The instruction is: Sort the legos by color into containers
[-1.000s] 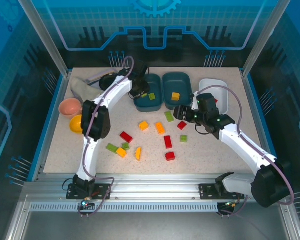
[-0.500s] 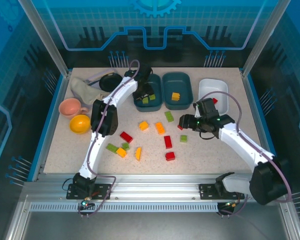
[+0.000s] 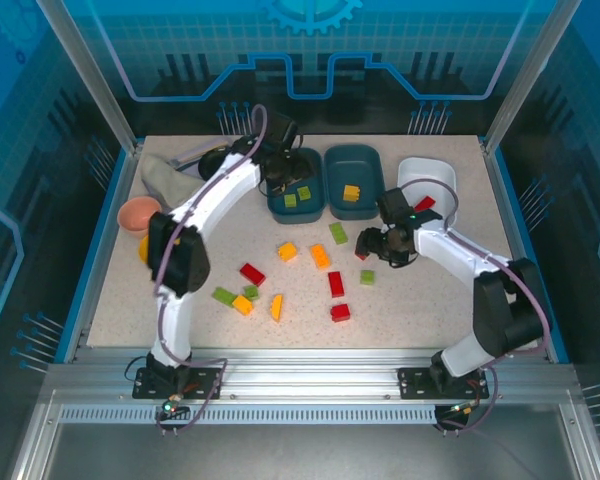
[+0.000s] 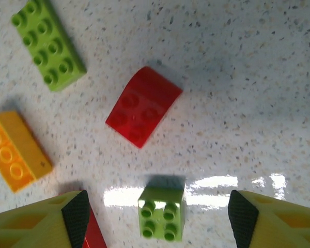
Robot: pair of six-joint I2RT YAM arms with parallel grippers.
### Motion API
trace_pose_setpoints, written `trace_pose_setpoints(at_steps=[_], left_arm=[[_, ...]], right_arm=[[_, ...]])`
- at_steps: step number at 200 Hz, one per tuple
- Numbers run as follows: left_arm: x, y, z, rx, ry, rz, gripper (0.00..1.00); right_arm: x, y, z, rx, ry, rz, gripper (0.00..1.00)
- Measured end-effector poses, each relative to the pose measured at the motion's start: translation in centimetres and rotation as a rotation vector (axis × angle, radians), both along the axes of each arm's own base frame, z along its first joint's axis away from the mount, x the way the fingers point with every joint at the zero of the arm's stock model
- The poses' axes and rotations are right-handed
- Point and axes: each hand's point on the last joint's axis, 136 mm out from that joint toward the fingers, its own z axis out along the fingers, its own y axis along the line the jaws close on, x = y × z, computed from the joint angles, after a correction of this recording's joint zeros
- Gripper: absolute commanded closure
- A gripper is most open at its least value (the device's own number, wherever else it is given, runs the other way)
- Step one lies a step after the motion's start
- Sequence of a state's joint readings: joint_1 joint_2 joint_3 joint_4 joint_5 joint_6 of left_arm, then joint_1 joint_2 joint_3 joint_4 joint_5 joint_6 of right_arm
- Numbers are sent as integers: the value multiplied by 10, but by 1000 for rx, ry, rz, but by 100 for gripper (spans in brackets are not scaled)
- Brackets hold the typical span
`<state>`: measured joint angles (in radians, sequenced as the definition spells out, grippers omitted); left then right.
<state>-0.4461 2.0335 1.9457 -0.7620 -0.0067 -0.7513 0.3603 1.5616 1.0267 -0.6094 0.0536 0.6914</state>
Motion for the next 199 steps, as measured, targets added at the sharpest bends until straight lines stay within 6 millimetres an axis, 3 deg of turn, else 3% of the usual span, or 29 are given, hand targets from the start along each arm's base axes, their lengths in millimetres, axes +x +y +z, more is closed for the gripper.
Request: trace_pose_setpoints(at_steps=[28,76,103,163,199], left_arm=[[-50,5,13,-56,-37,-41,26],[-116,33,-43,-38,66,-26,26],[-142,38,-57,-37,100,-21,26],[-144,33,-47,-67,67,-19,27],[-140,28,-42,-89,42,-30,27]], right_arm=[[17,4,-14,-8,40,-100,24],[40,14,-36,-14,92,-211,29],[45,17,-46,-24,127,-260,44],[36,21,-54,-66,186,-304,72],[33,13,-46,-105,174,-301,78]])
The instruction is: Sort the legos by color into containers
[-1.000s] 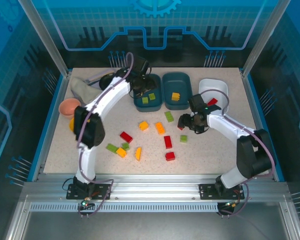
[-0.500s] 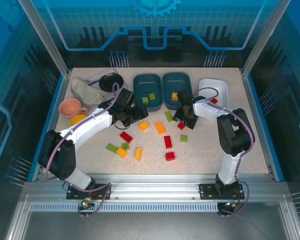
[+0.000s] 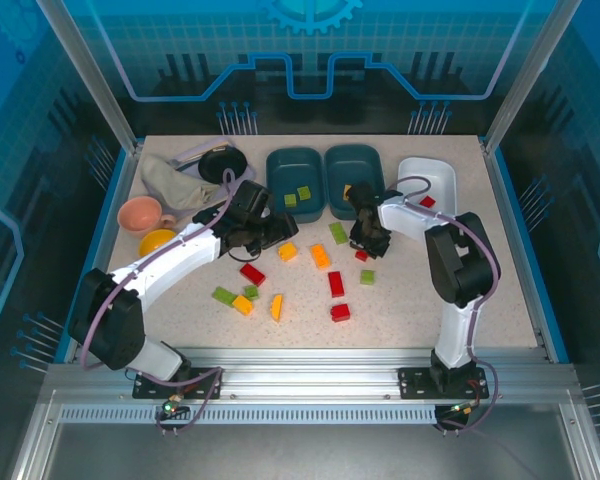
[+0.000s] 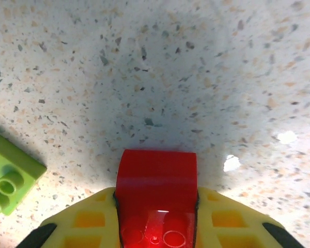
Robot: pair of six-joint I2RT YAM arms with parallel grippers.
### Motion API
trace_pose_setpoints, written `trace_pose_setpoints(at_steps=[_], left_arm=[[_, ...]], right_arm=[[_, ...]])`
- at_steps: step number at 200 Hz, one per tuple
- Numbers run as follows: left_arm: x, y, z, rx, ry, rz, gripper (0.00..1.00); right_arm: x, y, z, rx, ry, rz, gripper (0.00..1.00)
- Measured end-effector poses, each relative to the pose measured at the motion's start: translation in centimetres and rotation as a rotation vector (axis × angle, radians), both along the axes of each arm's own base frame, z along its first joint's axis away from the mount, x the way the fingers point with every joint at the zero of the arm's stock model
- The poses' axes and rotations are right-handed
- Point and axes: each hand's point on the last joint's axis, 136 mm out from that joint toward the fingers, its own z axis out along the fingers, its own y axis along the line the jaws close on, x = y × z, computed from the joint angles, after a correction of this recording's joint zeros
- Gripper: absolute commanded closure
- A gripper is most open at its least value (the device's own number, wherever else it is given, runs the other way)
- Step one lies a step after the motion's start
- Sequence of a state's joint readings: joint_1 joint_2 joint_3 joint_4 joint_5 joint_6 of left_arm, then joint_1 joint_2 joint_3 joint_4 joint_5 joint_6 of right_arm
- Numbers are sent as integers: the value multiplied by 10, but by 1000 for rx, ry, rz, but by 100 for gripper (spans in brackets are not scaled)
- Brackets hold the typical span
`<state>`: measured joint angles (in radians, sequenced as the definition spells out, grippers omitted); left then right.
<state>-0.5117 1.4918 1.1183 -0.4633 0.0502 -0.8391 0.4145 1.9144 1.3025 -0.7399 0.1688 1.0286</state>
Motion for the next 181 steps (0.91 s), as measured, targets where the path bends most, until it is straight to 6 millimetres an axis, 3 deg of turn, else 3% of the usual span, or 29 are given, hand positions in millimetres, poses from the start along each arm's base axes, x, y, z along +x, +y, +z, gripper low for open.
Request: trace_pose_setpoints(at_steps=[17,44,66,84,106,140,181], left_arm=[[2,-5,3,-20,-12,-11,27],[9,-19,13,-69,-33,-33,27],[20,-33,26,-112,-54,-48,27],[29,-44,34,-138,-72,-61,27],[36,-53,39,-155,-80,-76,27],[38,-57,42,-158,-85,-81,27],[35,-53,37,-137,-64,-73,27]], right_arm=[[1,-6,17,-26,-37,24,78],[15,-25,72,-46,-176,62,77],[38,-64,112,-57,-289,30,76],[63,-101,126,-87,-330,-7,75],[98,-130,121,-103,-330,-18,73],[152,-148,85,-75,-265,-13,71],[175,-157,38,-22,-155,-27,62]])
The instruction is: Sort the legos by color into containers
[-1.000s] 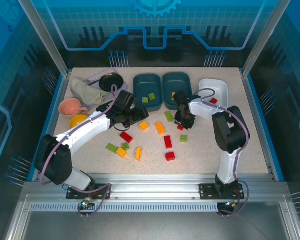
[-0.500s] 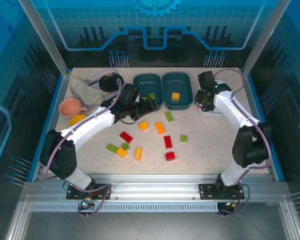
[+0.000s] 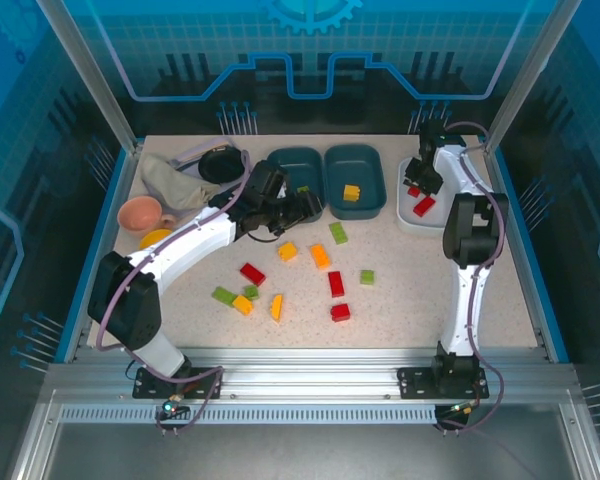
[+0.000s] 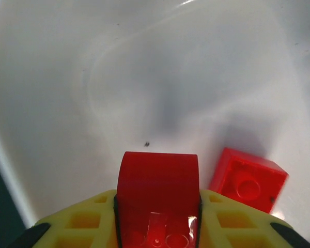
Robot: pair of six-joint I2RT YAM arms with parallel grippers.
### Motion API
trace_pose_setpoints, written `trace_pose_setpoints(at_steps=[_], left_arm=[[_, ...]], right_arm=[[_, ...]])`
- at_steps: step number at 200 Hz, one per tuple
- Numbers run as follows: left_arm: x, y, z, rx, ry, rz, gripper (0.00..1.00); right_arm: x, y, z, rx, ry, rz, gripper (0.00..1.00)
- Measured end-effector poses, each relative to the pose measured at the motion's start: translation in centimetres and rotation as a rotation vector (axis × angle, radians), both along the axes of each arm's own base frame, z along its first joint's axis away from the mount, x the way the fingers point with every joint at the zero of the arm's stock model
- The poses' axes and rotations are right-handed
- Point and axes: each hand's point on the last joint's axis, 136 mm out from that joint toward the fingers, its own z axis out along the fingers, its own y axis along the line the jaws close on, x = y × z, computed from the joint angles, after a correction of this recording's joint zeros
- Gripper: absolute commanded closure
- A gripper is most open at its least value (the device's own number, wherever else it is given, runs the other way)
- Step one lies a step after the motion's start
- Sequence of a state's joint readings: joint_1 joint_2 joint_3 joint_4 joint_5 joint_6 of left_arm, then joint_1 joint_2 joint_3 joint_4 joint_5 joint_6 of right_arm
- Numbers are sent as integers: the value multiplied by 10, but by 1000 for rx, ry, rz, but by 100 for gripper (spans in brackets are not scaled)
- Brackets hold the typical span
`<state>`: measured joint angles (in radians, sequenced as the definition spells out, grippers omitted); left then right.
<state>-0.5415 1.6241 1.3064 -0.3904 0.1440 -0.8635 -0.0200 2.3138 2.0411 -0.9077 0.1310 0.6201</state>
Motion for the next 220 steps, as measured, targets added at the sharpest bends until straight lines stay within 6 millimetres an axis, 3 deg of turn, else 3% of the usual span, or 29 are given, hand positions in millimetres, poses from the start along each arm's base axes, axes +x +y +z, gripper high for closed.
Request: trace_pose_setpoints(at_steps=[32,64,89,116,134,152,171,202,220], left_arm=[[-7,10,-8,48,34,21,28],[-20,25,-14,99,69,45,28],[-30,34,-21,135,104,55,29],[-42,44,-37,182,156,62,29],[-51,53,-46,213,186,69,29],[-60,61,-49,236,201,80,29],[-67,69,-49,249,210,102,29],[-84,90,-50,297,232,160,30],[-96,104,-56,319,267,195,30]], right_arm=[[1,2,-11,26,45,13,43],[0,5,6,31,21,31,35],[-10,11,44,28,-44,53,36],[-28,27,107,16,-183,106,37],[-52,54,145,1,-285,200,38],[-78,90,163,0,-355,323,38],[-106,130,159,13,-386,461,38],[-159,184,121,62,-331,670,38],[-183,210,109,106,-326,776,38]])
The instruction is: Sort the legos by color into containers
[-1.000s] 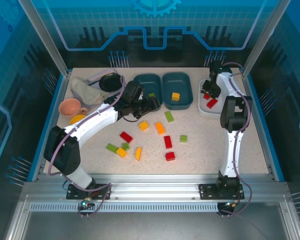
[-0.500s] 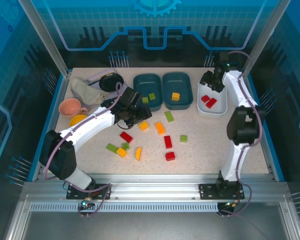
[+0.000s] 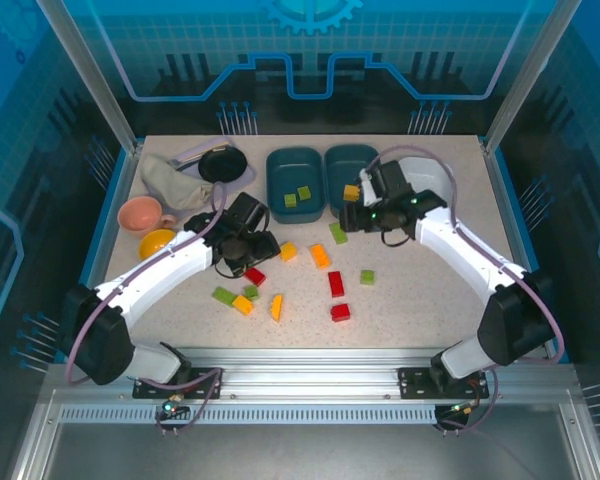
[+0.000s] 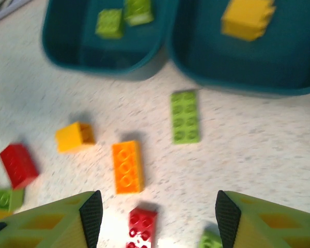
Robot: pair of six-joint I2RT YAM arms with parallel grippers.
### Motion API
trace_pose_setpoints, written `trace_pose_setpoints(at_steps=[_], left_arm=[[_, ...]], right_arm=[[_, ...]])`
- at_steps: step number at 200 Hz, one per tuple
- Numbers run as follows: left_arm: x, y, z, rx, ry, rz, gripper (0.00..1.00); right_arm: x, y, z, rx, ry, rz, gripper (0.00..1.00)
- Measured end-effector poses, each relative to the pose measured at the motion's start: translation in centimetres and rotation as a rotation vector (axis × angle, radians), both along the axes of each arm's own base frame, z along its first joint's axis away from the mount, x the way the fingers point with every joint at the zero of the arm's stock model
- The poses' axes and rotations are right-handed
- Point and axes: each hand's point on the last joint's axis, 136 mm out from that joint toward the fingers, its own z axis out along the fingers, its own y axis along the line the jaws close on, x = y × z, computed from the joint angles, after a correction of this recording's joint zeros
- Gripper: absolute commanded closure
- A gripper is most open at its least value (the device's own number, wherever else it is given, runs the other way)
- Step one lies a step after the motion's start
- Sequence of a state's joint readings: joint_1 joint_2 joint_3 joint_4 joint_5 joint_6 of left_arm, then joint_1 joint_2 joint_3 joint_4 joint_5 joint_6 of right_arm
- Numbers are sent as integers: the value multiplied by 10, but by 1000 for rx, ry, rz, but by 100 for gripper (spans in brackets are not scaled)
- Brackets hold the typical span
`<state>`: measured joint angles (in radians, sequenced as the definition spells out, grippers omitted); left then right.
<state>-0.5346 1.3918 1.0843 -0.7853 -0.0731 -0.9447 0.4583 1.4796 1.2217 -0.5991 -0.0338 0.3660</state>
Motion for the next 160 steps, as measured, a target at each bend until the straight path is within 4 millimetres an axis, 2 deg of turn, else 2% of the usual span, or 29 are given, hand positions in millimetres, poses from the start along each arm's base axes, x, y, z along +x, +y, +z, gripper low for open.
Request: trace_pose_setpoints(at_steps=[32,86,119,137,160], left_arm=[[-16,27,-24,20,85,115,30],[-22,61,-39,-3,160,320,30],[-45,89,-60,0,249,470,28],[-58,97,-73,-9,297,530,28],[-64,100,-86,-26,325,582,29]], right_arm=[[-38,41,5,96,-26,172,36],[-69,80,20,192,-60,332,35],[-96,107,20,224,-37,470,30],[-109,121,18,235,-21,541,27],[-123,136,20,250,-12,618,27]])
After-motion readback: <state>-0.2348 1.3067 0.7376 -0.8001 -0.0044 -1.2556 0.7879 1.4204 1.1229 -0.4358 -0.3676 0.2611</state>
